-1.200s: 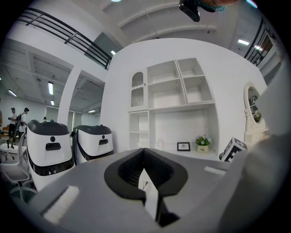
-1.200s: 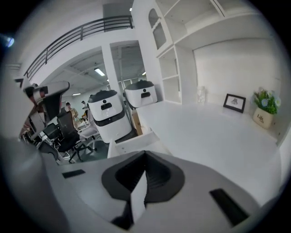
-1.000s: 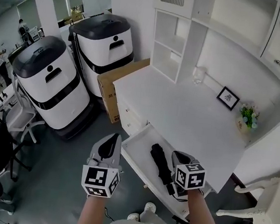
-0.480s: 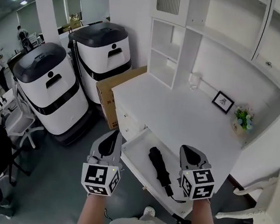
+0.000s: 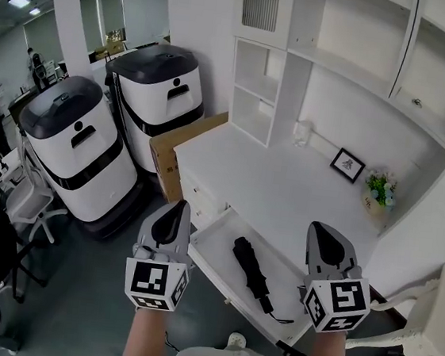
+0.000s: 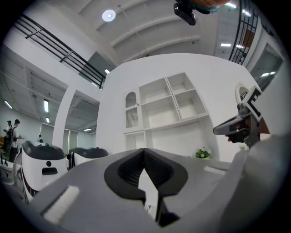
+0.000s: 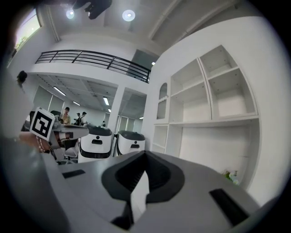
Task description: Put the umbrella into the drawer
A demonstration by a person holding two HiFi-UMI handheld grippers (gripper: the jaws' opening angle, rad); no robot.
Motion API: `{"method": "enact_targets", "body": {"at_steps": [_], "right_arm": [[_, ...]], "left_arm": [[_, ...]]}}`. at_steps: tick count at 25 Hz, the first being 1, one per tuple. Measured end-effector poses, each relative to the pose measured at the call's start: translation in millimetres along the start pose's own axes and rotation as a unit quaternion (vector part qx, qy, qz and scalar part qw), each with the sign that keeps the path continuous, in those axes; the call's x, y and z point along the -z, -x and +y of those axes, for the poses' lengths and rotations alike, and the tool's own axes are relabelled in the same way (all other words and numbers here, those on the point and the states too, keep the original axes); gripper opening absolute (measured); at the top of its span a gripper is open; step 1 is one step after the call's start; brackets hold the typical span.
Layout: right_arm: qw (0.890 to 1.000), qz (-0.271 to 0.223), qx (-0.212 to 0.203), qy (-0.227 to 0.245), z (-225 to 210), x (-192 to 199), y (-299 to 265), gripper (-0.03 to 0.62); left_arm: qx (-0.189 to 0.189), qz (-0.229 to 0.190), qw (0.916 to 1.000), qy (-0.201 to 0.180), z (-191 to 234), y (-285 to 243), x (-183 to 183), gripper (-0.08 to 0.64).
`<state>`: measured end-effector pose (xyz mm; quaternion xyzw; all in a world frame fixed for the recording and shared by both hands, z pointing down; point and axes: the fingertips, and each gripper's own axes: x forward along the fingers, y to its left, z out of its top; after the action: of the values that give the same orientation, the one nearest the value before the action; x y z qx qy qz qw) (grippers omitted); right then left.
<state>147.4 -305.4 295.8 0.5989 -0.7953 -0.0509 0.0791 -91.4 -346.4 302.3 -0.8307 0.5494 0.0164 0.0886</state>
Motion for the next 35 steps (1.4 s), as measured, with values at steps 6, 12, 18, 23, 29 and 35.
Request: {"method": "enact_targets", "body": {"at_steps": [6, 12, 18, 23, 29, 35], "right_arm": [[0.998, -0.054, 0.011, 0.011, -6.9, -41.2, 21.9, 0.006], [0.996, -0.080, 0.021, 0.018, -13.8, -65.4, 34.9, 0.006], [0.995, -0.086, 0.039, 0.019, -23.0, -70.1, 43.8, 0.006], [0.995, -0.082, 0.045, 0.024, -24.6, -68.8, 47.8, 0.006], [0.995, -0.079, 0.047, 0.026, -21.9, -67.0, 50.4, 0.006], [0.996, -0.077, 0.043, 0.024, -18.8, -65.7, 54.0, 0.006]], "left_arm": [[0.007, -0.031, 0.9994, -0.013, -4.6, 3.5, -30.0, 0.009], [0.012, -0.044, 0.9988, -0.020, -8.6, 4.8, -48.9, 0.009], [0.013, -0.053, 0.9982, -0.023, -9.9, 5.8, -60.2, 0.009], [0.019, -0.056, 0.9979, -0.027, -12.3, 8.0, -63.4, 0.009], [0.026, -0.058, 0.9977, -0.023, -14.5, 10.7, -66.4, 0.009], [0.030, -0.059, 0.9975, -0.024, -17.5, 14.8, -67.0, 0.009]]}}
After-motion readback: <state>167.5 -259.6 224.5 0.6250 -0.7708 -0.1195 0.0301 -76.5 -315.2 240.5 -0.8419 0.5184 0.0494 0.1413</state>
